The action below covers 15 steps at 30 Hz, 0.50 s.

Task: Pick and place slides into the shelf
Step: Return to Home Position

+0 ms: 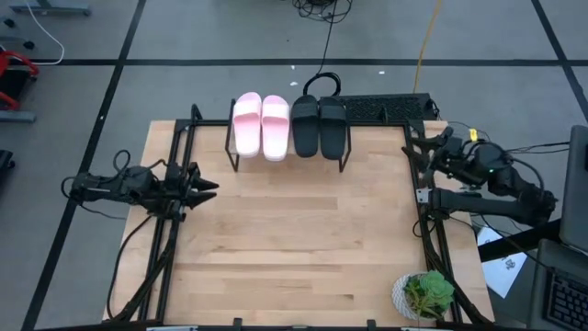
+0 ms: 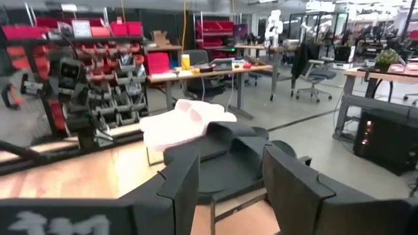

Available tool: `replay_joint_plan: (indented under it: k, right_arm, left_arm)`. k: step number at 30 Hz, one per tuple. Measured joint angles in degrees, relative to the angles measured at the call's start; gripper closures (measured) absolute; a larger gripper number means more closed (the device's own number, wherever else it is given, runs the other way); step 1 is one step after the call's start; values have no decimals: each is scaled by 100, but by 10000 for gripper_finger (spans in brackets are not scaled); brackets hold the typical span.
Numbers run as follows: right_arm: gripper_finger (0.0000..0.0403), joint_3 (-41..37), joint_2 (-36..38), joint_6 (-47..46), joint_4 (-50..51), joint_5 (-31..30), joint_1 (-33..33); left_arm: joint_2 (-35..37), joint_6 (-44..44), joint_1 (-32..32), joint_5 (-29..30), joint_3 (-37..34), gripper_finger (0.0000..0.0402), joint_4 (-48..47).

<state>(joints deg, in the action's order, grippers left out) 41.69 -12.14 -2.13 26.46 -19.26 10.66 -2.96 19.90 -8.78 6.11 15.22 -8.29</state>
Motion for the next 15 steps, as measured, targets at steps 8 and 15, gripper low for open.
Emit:
replay_joint_plan:
  k: [8, 15]
  right_arm:
    - [248, -893, 588, -192, -900, -2, 0]
    - [248, -1269, 986, -690, -558, -5, 0]
  left_arm:
    - [-202, -139, -41, -6, -98, 266, -93]
    - [-226, -135, -41, 35, -752, 266, 655]
